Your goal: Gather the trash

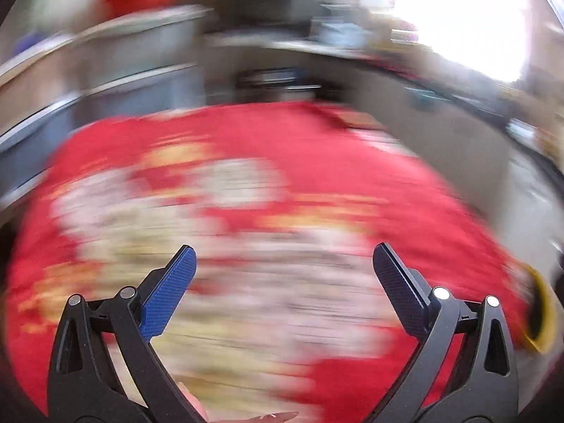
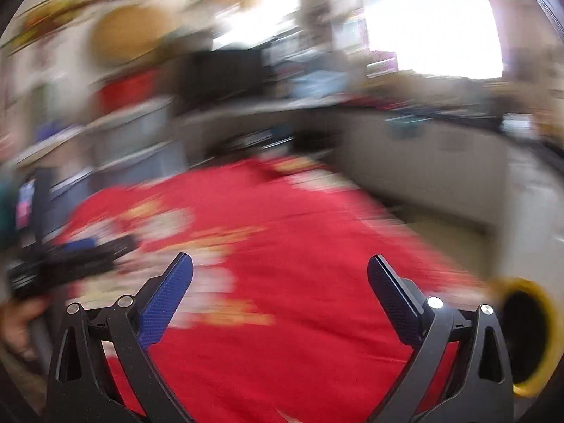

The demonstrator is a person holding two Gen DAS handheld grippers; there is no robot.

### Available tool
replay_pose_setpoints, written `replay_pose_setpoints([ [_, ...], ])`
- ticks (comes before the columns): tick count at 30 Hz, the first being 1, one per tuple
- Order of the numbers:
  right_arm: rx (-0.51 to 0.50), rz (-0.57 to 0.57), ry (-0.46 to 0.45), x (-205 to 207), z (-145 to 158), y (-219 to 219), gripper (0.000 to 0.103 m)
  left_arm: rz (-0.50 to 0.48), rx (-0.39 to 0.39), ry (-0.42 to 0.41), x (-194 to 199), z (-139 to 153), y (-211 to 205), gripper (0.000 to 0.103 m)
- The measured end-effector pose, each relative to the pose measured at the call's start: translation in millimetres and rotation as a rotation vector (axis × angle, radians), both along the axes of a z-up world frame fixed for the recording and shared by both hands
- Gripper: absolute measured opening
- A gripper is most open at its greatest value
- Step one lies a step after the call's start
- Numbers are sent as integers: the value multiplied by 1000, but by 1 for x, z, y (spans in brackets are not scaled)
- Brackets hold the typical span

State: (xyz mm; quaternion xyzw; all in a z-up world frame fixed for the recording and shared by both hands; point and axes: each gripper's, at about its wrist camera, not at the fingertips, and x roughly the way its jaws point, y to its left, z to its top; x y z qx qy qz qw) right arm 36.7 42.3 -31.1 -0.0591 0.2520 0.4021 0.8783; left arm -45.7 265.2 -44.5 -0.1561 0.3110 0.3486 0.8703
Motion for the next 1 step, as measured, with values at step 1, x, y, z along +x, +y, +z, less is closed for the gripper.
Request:
replay_pose_setpoints([
  [1,-47,88,34,-8,-8,42,96,83,-8,22,-13,-5,24,92],
])
